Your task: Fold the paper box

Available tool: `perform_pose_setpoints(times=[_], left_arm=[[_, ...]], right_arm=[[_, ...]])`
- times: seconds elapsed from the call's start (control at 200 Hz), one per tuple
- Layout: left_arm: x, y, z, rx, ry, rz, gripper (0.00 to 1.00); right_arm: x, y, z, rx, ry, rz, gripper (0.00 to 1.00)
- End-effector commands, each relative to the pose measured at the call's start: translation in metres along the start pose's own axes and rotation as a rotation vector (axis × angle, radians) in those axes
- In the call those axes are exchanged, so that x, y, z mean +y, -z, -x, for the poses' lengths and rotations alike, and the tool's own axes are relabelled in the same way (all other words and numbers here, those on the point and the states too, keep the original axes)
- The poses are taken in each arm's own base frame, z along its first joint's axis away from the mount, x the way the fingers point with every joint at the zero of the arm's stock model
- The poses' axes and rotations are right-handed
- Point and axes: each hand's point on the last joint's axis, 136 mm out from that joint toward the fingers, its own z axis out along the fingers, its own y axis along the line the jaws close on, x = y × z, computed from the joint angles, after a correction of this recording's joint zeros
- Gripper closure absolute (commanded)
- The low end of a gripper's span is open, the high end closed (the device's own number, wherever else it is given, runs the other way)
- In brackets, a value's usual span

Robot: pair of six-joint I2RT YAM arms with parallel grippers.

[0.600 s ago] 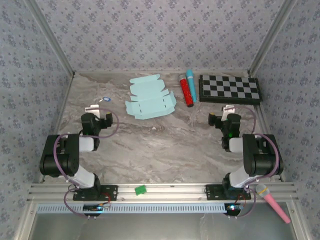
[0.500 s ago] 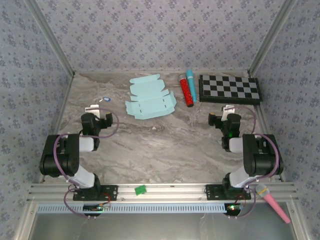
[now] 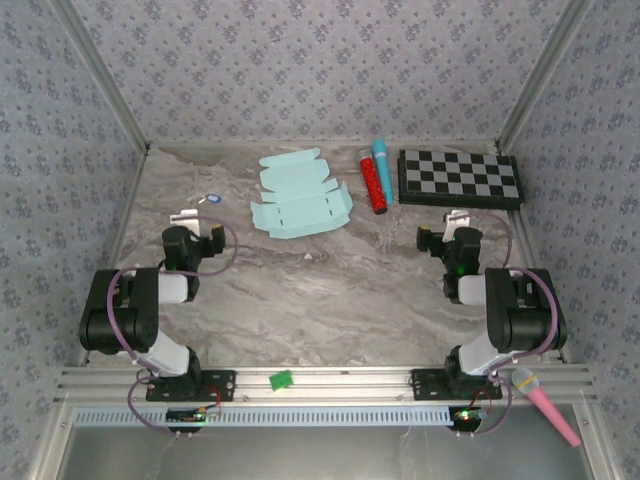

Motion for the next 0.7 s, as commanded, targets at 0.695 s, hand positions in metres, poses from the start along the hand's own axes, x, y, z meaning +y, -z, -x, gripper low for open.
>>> perform_pose_setpoints(times=[0.695], left_arm=[[0.006,0.020,0.042,0.097,0.110,0.053,0.00]], right_arm=[[-0.015,0.029,0.029,0.069,-0.076,-0.078,0.00]])
